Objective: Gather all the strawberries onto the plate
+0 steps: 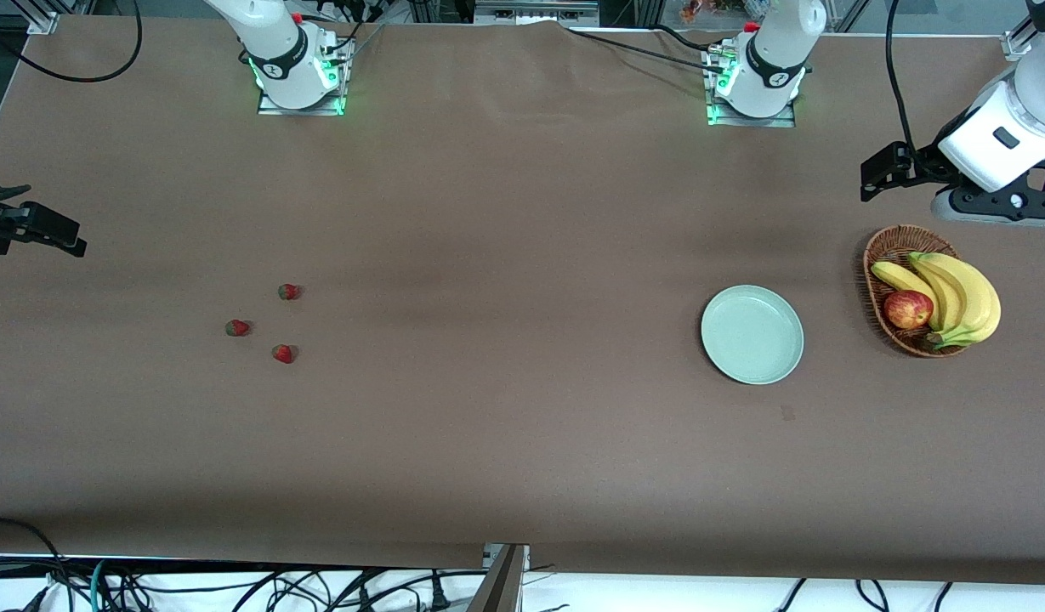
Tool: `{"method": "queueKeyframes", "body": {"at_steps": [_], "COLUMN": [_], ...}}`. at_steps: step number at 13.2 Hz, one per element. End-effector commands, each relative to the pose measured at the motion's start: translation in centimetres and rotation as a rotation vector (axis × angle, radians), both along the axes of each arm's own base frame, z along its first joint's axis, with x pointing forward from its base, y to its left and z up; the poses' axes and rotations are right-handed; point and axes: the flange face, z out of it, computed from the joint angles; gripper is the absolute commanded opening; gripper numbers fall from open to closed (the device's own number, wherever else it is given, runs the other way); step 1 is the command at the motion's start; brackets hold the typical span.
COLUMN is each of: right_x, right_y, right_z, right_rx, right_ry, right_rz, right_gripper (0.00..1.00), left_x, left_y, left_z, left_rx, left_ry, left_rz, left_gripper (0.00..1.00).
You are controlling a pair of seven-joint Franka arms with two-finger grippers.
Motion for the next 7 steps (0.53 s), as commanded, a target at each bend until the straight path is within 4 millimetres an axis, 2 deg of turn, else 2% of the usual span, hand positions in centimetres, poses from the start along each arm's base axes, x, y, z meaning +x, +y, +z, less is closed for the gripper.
{"method": "queueKeyframes", "body": {"at_steps": [1,5,7], "right_x": [0.1,0.3,1.2], "right_y": [0.0,-0.1,0.3], "right_z": [0.3,0.2,-2.0], "right_rx": [-0.001,-0.005,-0.010], "right_ry": [0.004,-0.001,0.031], "right_rz": [0.005,0.012,0.016], "right_gripper": [1.00,1.00,1.00], "left_x": [1.0,1.2,1.2], "left_y": [-0.1,-0.1,0.0], "left_z": [0.5,0.4,0.5], "left_rx": [0.016,0.016,0.014], "left_ry": [-0.008,-0.007,-0.009], "left_rz": [-0.012,-0.006,-0.003], "left_gripper": [1.00,1.00,1.00]}}
